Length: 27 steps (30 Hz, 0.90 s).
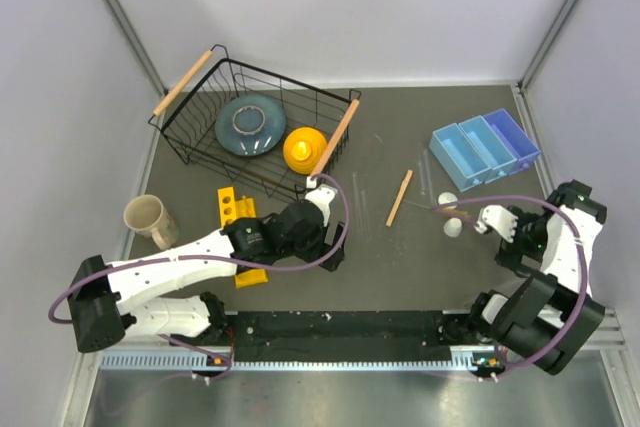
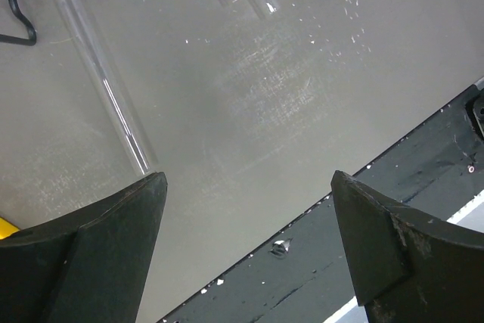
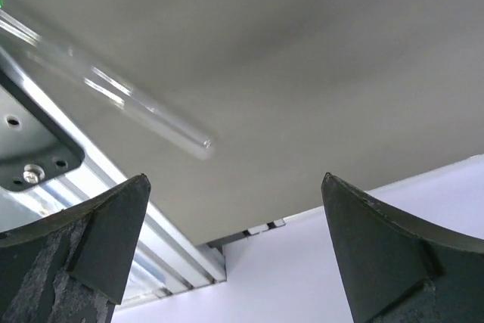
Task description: Organize the chemistry lab equipment
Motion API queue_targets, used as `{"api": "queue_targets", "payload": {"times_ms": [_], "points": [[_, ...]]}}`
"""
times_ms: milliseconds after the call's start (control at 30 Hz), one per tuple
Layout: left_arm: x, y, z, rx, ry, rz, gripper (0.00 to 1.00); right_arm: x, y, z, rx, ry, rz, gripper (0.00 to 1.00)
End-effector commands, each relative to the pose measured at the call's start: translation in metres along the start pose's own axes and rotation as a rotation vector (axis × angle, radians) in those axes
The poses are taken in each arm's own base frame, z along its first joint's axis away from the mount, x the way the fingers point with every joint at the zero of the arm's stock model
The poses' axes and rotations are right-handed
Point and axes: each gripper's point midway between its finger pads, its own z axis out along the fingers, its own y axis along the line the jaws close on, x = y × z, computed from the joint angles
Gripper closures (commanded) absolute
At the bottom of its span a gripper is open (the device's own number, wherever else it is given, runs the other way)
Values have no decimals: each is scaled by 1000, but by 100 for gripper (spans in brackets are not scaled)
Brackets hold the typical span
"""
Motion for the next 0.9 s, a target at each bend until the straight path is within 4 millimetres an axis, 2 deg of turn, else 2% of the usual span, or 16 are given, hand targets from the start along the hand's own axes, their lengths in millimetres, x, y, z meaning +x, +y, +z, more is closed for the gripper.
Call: {"api": "queue_targets", "payload": {"times_ms": [0, 200, 333, 400, 533, 600, 733, 833, 867], "points": [[-18, -11, -8, 37, -48, 16, 4, 20, -4, 4, -40, 57, -375, 3], [-13, -8, -10, 23, -18, 28, 4, 24, 3, 40, -40, 63, -510, 3], [-11, -11, -8, 33, -7, 17, 4, 23, 19, 65, -45, 41, -557, 3], [-10, -13, -6, 39, 6, 17, 5, 17, 19, 68, -17, 19, -583, 4], [-6, -16, -3, 43, 35, 9, 7, 10, 34, 81, -15, -16, -615, 6], [-6, -16, -3, 43, 37, 7, 7, 8, 35, 84, -9, -25, -624, 10], [-10, -18, -5, 48, 27, 6, 7, 7, 41, 89, -34, -48, -605, 24], [-12, -19, -5, 50, 23, 1, 7, 6, 42, 90, -44, -60, -590, 42], [-11, -20, -5, 53, 25, -1, 7, 5, 42, 91, -46, -65, -588, 53]]}}
